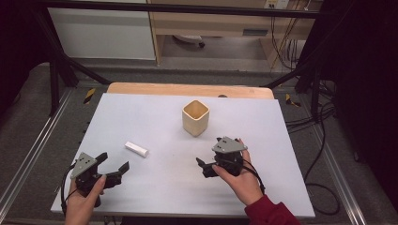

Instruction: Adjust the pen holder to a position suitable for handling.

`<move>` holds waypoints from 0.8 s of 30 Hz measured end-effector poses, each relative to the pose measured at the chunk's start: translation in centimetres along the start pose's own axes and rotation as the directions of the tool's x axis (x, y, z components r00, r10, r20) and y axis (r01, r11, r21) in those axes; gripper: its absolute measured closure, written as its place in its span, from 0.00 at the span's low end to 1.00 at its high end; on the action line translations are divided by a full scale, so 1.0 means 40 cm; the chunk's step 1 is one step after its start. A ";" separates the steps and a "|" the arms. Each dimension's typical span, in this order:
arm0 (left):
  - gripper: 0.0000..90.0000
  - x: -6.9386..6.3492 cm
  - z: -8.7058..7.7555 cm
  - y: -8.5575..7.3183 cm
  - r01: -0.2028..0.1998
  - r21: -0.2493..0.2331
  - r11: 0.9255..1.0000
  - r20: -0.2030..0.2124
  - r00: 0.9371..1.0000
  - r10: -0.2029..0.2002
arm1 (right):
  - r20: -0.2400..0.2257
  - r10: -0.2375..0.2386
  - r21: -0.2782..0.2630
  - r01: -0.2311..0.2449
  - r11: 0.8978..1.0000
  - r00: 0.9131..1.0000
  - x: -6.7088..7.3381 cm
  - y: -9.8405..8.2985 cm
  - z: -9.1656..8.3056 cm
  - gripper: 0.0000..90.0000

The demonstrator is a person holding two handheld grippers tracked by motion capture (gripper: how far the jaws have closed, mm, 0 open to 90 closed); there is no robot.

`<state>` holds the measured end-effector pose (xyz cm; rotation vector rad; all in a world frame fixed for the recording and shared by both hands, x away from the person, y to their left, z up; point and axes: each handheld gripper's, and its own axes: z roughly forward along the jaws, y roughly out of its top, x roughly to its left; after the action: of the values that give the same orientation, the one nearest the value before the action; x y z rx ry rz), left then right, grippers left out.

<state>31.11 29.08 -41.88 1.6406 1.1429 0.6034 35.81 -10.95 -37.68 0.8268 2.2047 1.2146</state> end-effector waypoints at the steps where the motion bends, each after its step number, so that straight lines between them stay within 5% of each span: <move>1: 0.07 0.001 -0.002 -0.001 0.003 0.005 1.000 -0.002 1.000 -0.003 | -0.019 -0.014 -0.004 0.014 1.000 1.000 0.011 0.023 0.007 0.04; 7: 0.07 0.001 -0.007 -0.003 0.000 -0.003 1.000 -0.013 1.000 0.000 | -0.053 -0.026 0.014 0.027 1.000 0.998 0.044 0.059 0.041 0.04; 24: 0.08 0.002 0.000 -0.008 -0.008 0.027 1.000 -0.028 1.000 0.008 | -0.113 -0.029 0.060 0.036 0.998 0.993 0.116 0.062 0.096 0.03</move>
<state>31.02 29.17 -42.20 1.6647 1.1699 0.6205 35.81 -4.45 -37.98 0.7608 2.3477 1.2095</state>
